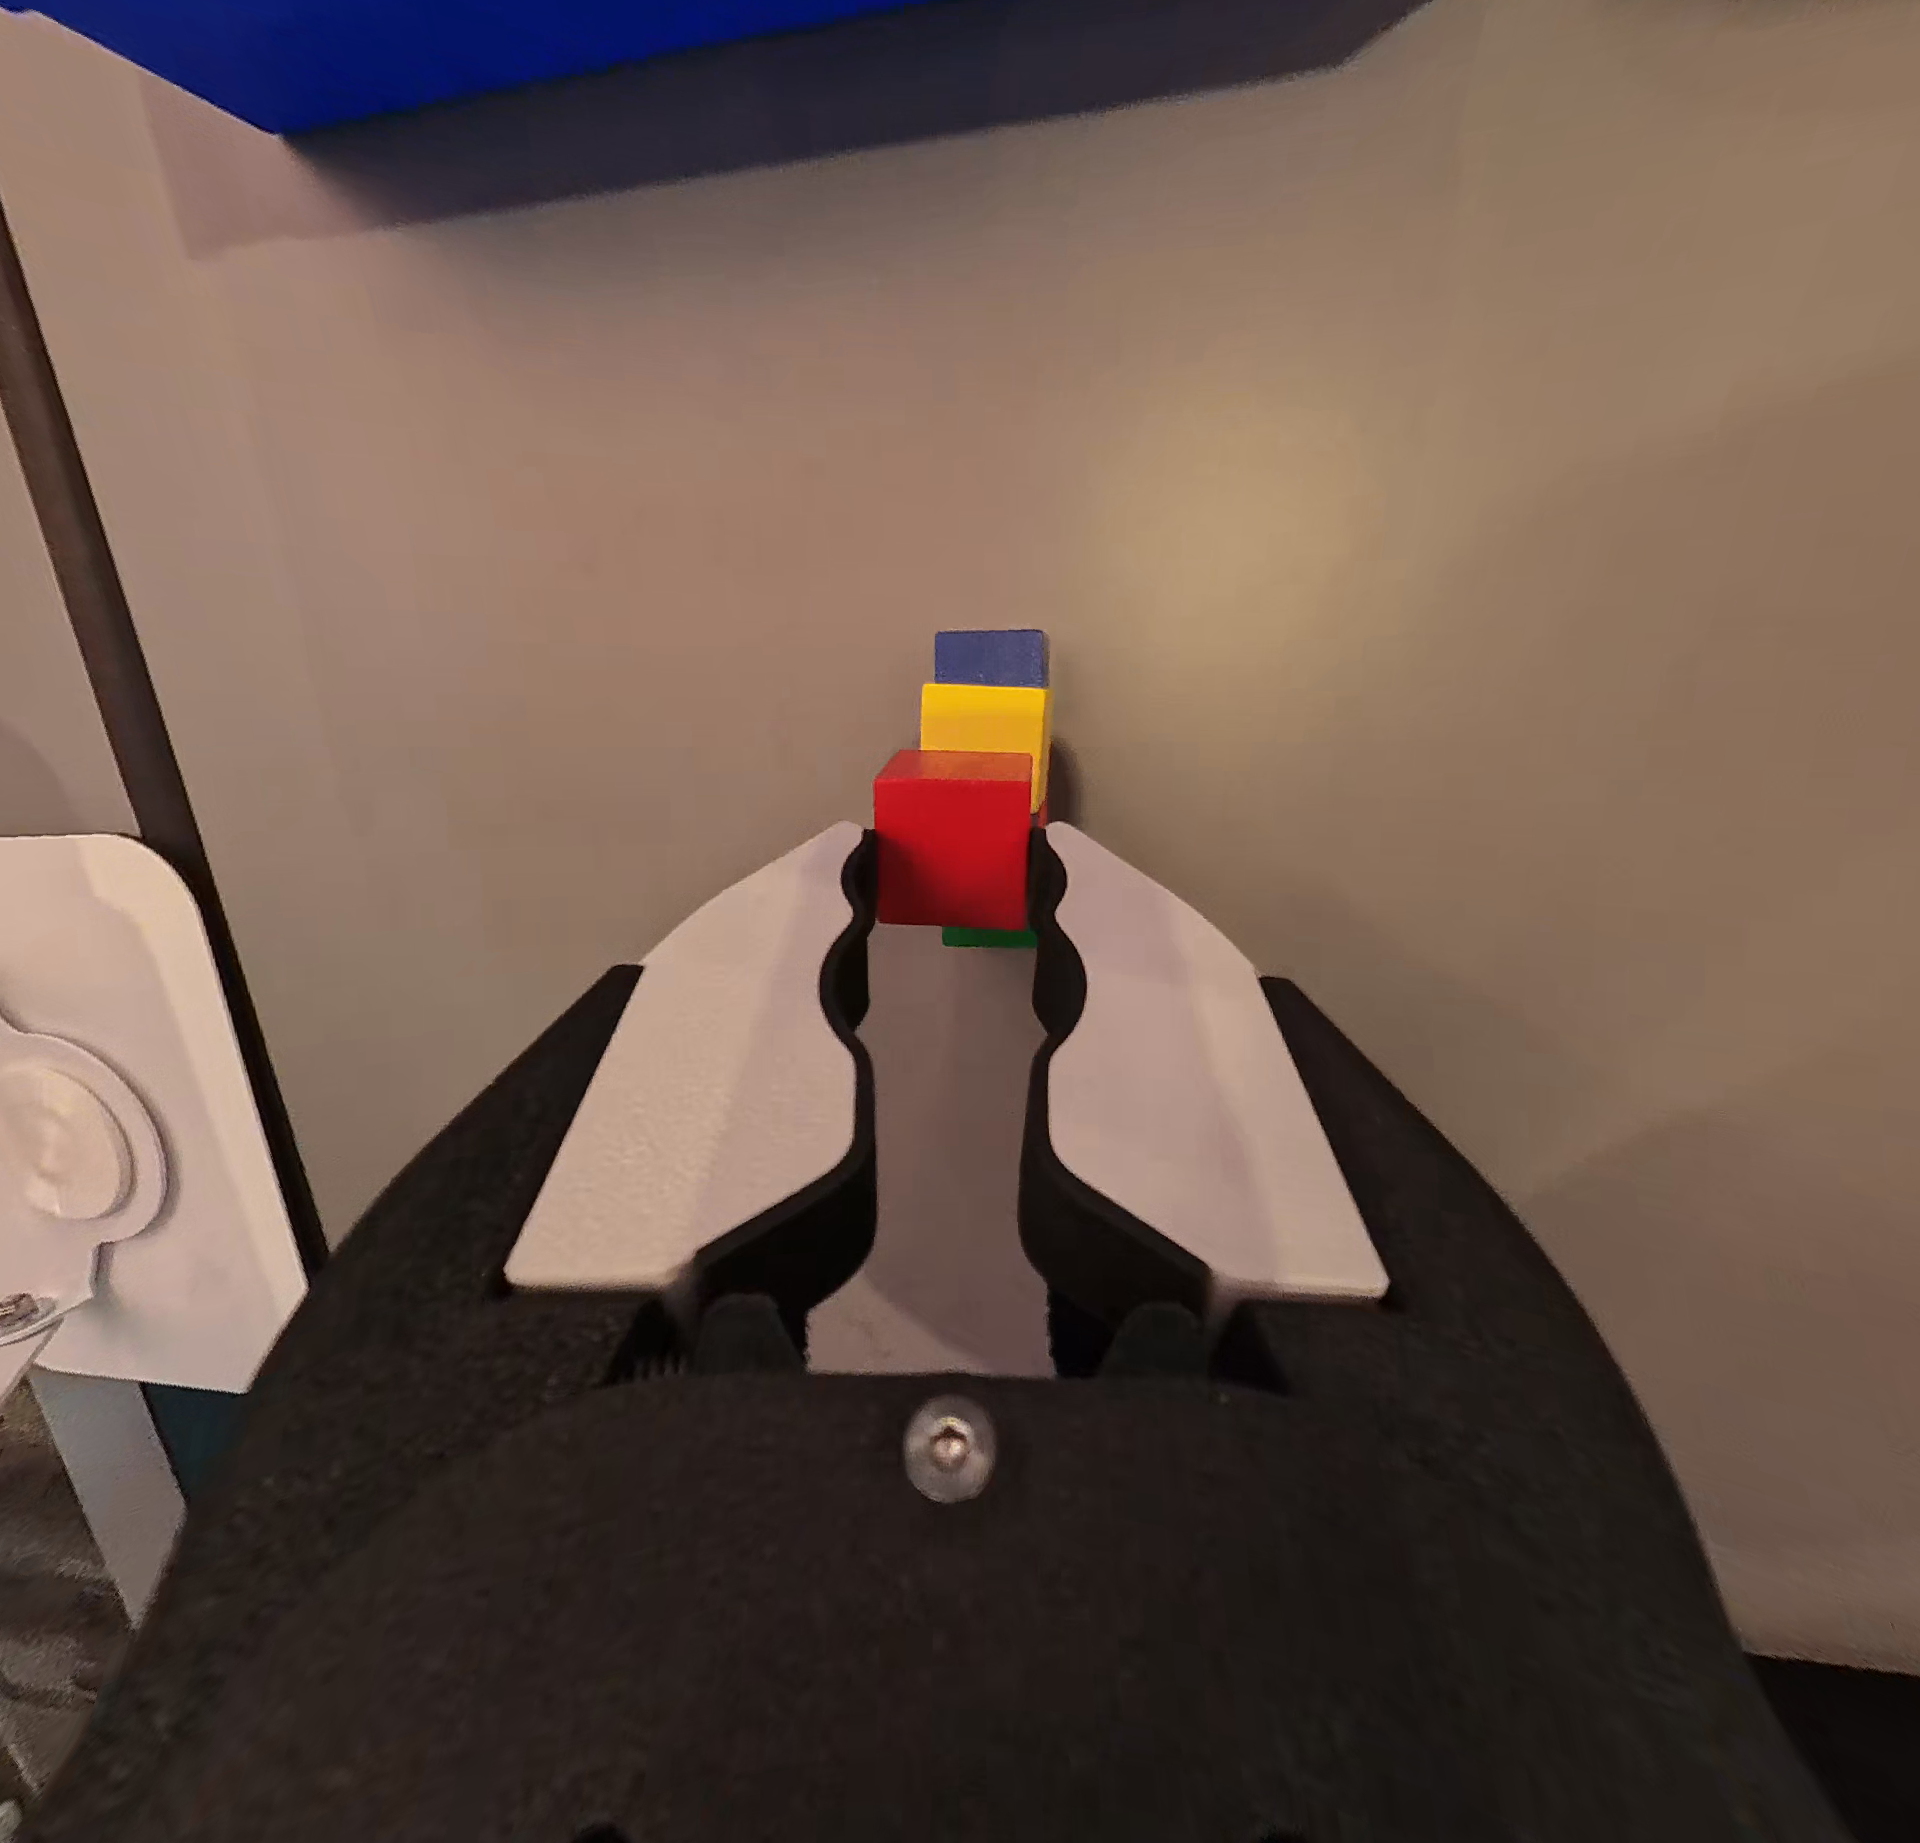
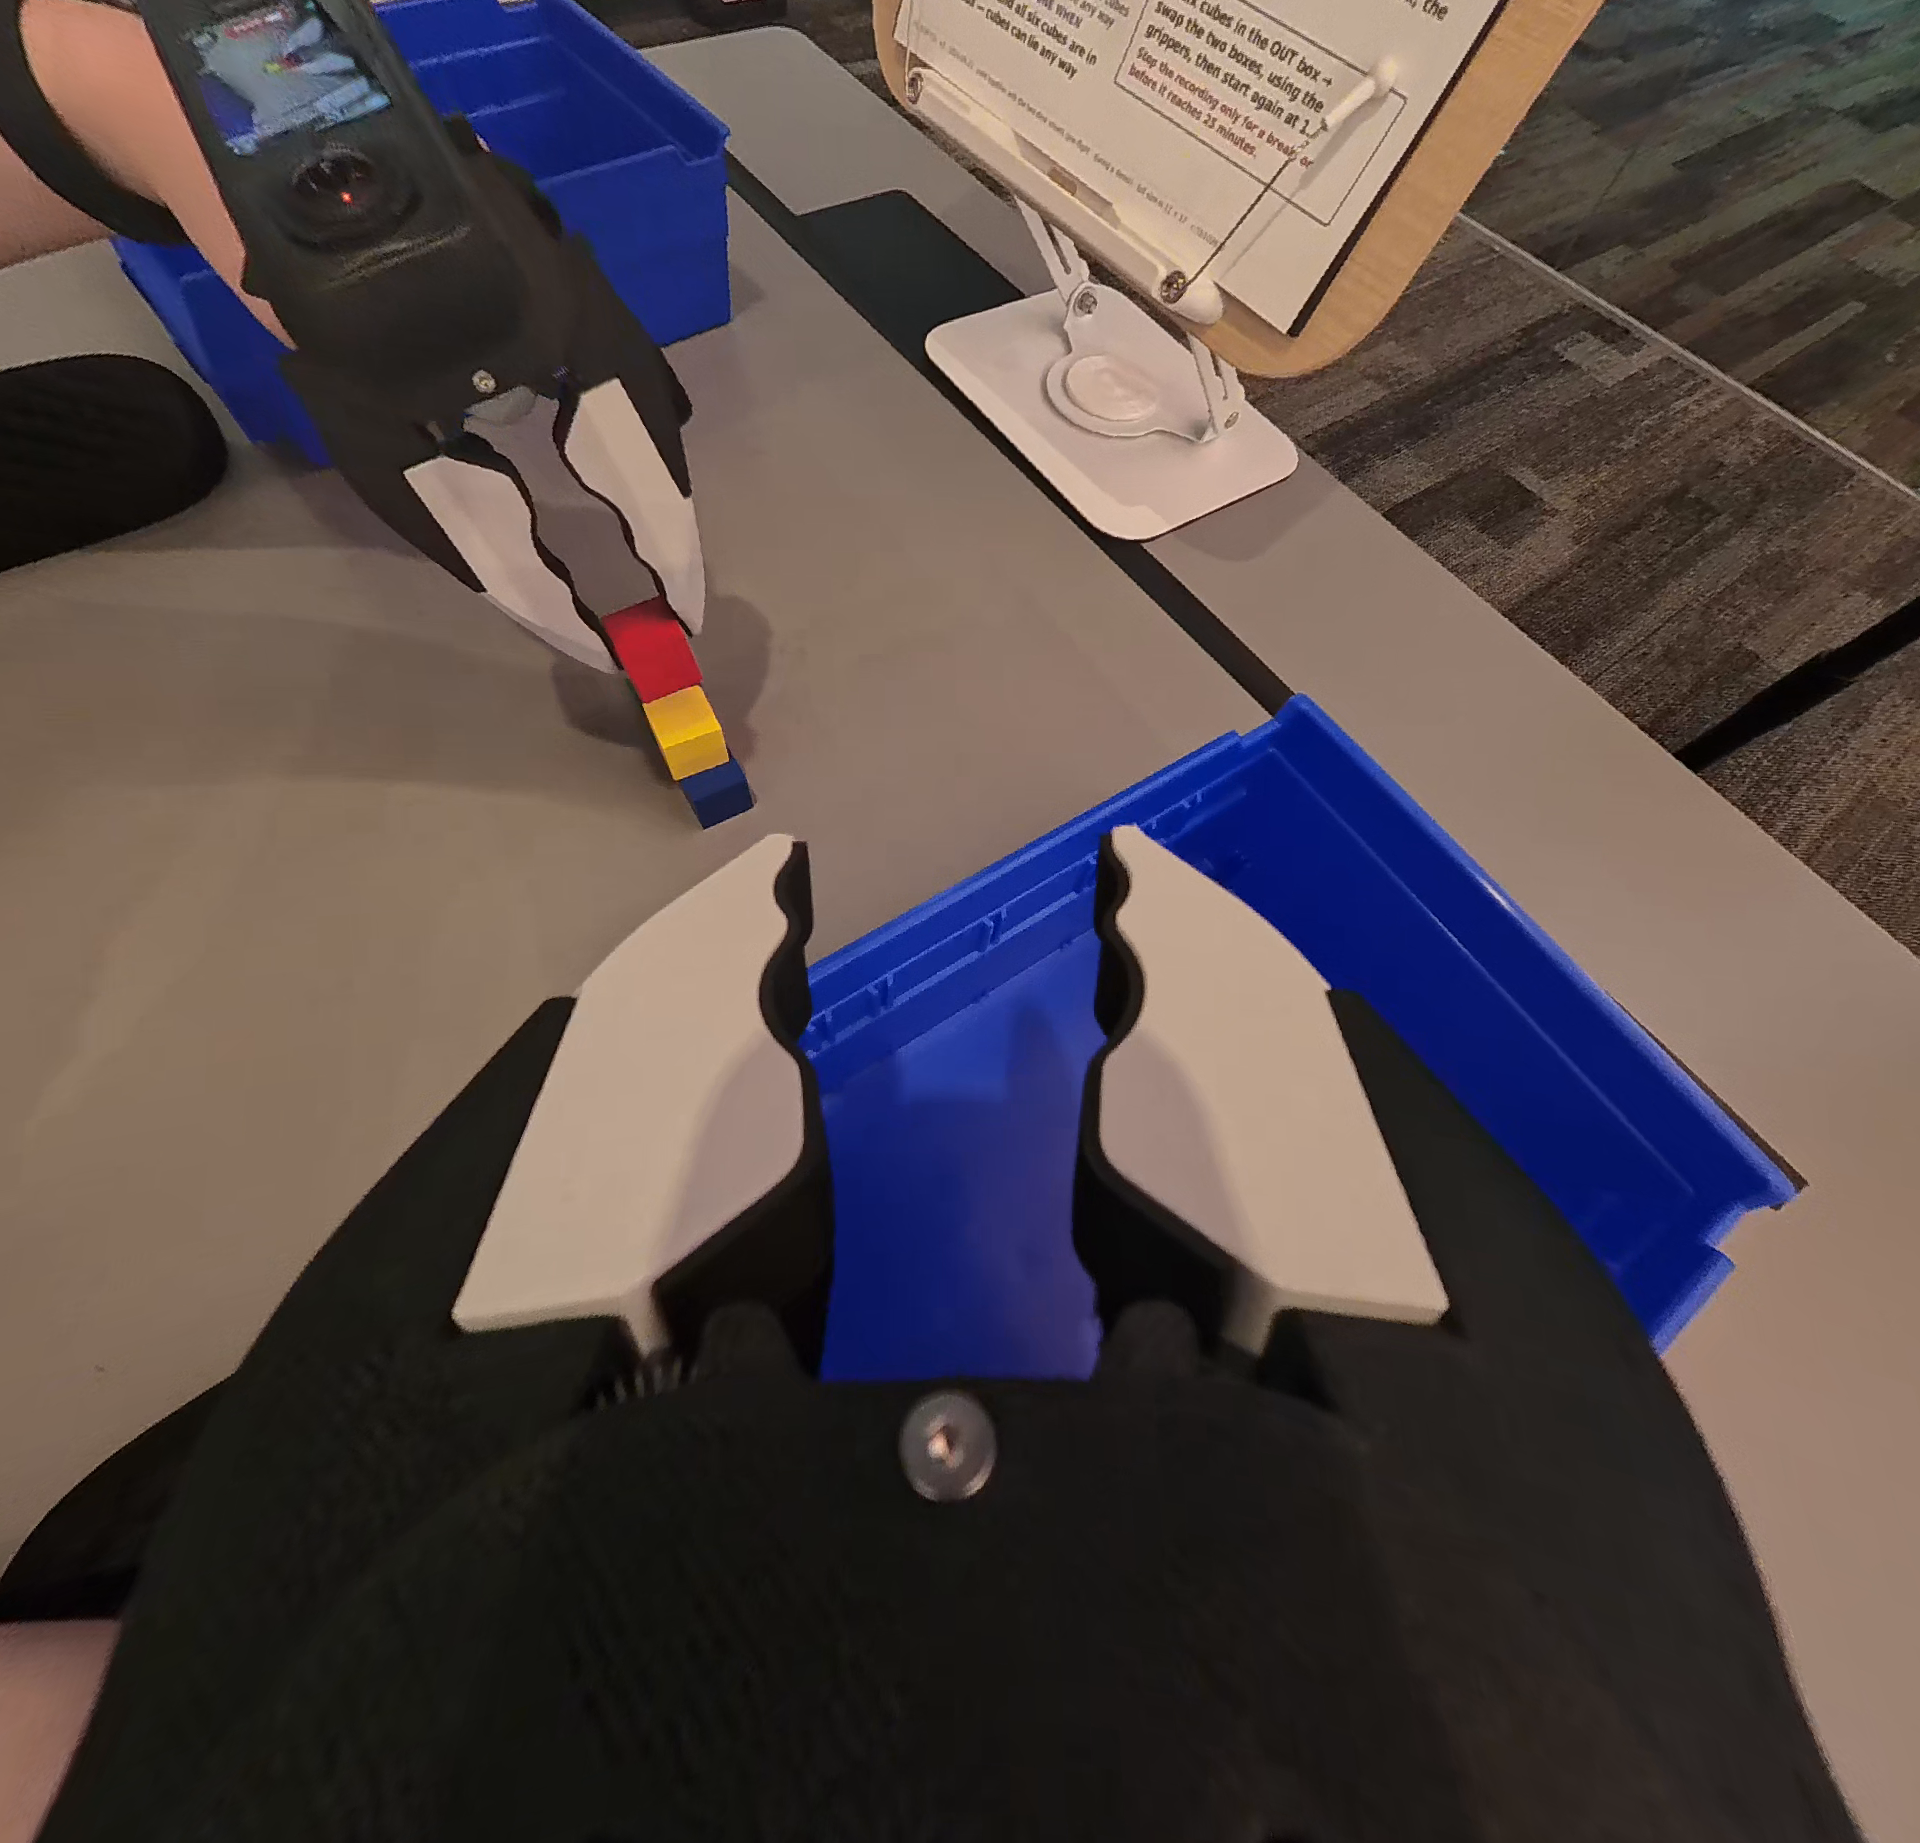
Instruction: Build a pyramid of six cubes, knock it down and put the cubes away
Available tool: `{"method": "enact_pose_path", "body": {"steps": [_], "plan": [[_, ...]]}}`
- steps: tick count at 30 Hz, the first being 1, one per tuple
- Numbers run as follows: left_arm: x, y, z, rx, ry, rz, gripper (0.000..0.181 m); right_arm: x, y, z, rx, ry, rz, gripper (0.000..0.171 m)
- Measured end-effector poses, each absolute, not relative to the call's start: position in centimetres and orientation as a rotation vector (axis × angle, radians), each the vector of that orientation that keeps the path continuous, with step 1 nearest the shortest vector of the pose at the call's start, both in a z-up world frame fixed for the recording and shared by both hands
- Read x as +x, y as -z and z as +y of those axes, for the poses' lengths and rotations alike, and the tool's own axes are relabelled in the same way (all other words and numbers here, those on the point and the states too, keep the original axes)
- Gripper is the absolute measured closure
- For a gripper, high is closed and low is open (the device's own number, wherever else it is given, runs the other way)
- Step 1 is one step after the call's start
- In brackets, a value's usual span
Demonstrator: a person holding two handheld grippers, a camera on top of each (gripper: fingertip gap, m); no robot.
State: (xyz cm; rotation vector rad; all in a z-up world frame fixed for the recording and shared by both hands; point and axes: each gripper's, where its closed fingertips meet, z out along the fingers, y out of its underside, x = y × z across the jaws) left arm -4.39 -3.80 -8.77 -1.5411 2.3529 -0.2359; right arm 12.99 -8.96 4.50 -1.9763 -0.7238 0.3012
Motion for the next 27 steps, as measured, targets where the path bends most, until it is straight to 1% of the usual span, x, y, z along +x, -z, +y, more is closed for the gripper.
{"method": "enact_pose_path", "body": {"steps": [23,24,26,27], "plan": [[-4.5,10.1,-3.7,-1.55,0.184,2.401,0.153,12.7,-3.1,-8.9,-2.026,-0.335,-0.748,0.117],[-4.5,10.1,-3.6,-1.557,0.181,2.399,0.151,12.7,-3.2,-8.9,-2.022,-0.342,-0.75,0.117],[-4.5,9.9,-3.4,-1.547,0.154,2.392,0.136,12.7,-3.1,-8.9,-2.019,-0.352,-0.749,0.117],[-4.6,9.6,-3.1,-1.543,0.133,2.381,0.134,12.7,-3.2,-8.9,-2.017,-0.354,-0.748,0.117]]}}
